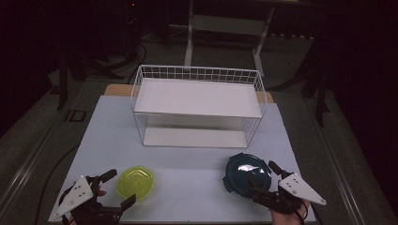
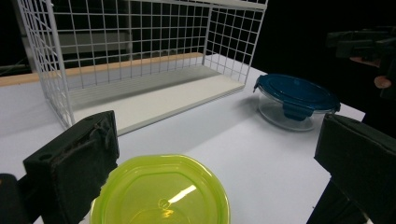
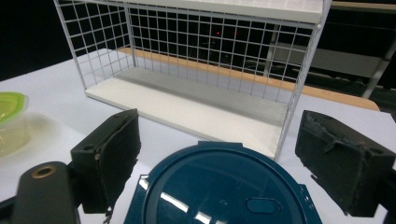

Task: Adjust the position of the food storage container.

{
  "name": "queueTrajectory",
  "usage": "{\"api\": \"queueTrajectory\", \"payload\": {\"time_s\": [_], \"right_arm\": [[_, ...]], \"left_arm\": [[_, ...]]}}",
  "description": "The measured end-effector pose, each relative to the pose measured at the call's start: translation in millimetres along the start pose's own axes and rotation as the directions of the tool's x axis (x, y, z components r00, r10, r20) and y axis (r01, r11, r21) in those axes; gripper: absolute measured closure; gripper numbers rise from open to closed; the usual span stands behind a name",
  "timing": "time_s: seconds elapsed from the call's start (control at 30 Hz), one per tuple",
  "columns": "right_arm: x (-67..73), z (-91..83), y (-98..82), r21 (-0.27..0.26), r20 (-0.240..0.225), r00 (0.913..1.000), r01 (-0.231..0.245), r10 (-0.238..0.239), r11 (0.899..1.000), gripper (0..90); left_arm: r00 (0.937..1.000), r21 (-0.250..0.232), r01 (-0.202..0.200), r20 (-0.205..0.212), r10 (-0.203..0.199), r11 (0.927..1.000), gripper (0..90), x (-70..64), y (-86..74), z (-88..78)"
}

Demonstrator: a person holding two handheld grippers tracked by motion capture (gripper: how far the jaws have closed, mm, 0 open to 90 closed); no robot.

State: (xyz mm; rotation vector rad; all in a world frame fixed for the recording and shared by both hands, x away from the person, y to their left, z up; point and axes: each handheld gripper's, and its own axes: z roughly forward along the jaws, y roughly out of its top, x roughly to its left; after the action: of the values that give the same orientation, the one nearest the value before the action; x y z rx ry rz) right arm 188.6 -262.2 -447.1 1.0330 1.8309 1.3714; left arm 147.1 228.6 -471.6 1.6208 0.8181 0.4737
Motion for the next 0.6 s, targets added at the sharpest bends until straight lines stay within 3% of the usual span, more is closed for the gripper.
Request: {"api": "queueTrajectory", "payload": {"time_s": [0.17,0.5,0.6], "right_arm": [[2.9,-4.0,4.6,-0.015,-0.006,0.9999,-0.01,0.01,1.0,13.2],[2.8,-13.5,29.3,-0.056,-0.015,0.9996,0.023,-0.024,0.998,12.8],[0.6,-13.2,35.9,-0.035,-0.009,0.9996,0.028,-0.028,0.999,12.7]], "left_arm": [[1.0,-0.001,-0.002,0.001,0.002,1.0,0.0,-0.3,0.4,-0.1],[1.0,-0.005,-0.001,-0.003,0.0,1.0,0.0,0.2,0.9,-0.9],[1.0,-0.002,-0.003,0.0,0.003,1.0,0.0,0.1,0.7,-0.2]]}}
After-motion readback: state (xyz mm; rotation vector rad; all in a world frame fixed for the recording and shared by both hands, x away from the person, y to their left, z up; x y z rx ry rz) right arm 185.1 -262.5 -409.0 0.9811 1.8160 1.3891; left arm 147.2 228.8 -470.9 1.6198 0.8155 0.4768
